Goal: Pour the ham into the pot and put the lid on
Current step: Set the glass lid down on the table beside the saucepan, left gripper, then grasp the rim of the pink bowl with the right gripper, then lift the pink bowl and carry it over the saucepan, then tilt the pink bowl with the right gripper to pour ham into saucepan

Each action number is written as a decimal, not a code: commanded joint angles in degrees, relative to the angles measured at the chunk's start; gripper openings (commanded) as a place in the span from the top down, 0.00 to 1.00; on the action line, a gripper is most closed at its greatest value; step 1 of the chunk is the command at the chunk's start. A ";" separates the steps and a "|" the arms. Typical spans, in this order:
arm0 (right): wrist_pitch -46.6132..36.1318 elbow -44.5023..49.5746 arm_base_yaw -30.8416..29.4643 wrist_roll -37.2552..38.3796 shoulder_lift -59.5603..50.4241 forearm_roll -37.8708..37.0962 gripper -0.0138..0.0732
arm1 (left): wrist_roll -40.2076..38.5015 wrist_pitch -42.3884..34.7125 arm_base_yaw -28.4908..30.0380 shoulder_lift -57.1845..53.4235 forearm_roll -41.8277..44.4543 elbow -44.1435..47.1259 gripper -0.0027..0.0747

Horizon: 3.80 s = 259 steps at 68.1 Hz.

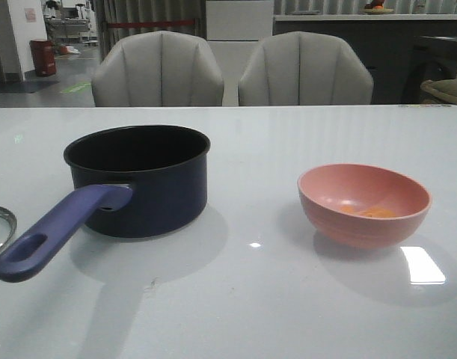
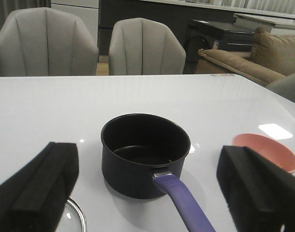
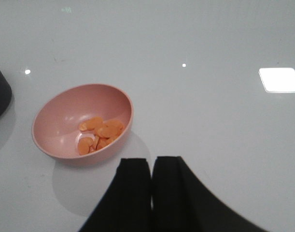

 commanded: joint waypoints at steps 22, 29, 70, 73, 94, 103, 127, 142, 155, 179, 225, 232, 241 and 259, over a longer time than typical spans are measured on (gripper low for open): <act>1.83 -19.71 -0.40 -0.38 28.16 1.55 0.33 | 0.00 -4.68 -0.51 0.58 -0.67 -1.59 0.17; 1.95 -23.55 -0.40 -0.38 37.01 2.61 0.33 | 0.00 -4.68 -0.51 0.58 -0.67 -1.59 0.17; 4.81 -41.12 1.09 -1.32 65.49 5.93 0.33 | 0.00 -4.68 -0.51 0.58 -0.67 -1.59 0.17; 4.88 -41.79 1.29 -1.51 66.89 5.93 0.33 | 0.00 -4.68 -0.51 0.58 -0.67 -1.59 0.17; 6.20 -45.15 1.60 -1.51 72.13 8.16 0.70 | 0.00 -4.68 -0.51 0.58 -0.67 -1.59 0.17; 6.42 -45.15 1.60 -1.51 70.99 9.61 0.67 | 0.00 -4.68 -0.51 0.58 -0.67 -1.59 0.17; 7.81 -49.98 3.13 -6.16 64.87 11.94 0.68 | 0.00 -4.68 -0.51 0.58 -0.67 -1.59 0.17; 17.61 -63.43 11.30 -11.04 65.83 11.94 0.68 | 0.00 -4.68 -0.51 0.58 -0.67 -1.59 0.17; 21.54 -77.42 19.79 -10.99 72.28 11.94 0.68 | 0.00 -4.68 -0.51 0.58 -0.67 -1.59 0.17; 14.10 -87.93 22.92 -10.99 79.64 12.44 0.68 | 0.00 -4.68 -0.51 0.58 -0.67 -1.59 0.17; -58.80 -56.85 30.46 -29.74 78.86 -2.46 0.68 | 0.00 -4.68 -0.51 0.58 -0.67 -1.59 0.17; -62.73 -56.85 31.23 -36.29 81.13 -3.97 0.68 | 0.00 -4.68 -0.51 0.58 -0.67 -1.59 0.17; -68.32 -55.96 32.24 -49.18 83.10 -3.97 0.68 | 0.00 -4.68 -0.51 0.58 -0.67 -1.59 0.17; -88.00 -52.80 32.98 -67.05 87.20 -4.04 0.68 | 0.00 -4.68 -0.51 0.58 -0.67 -1.59 0.17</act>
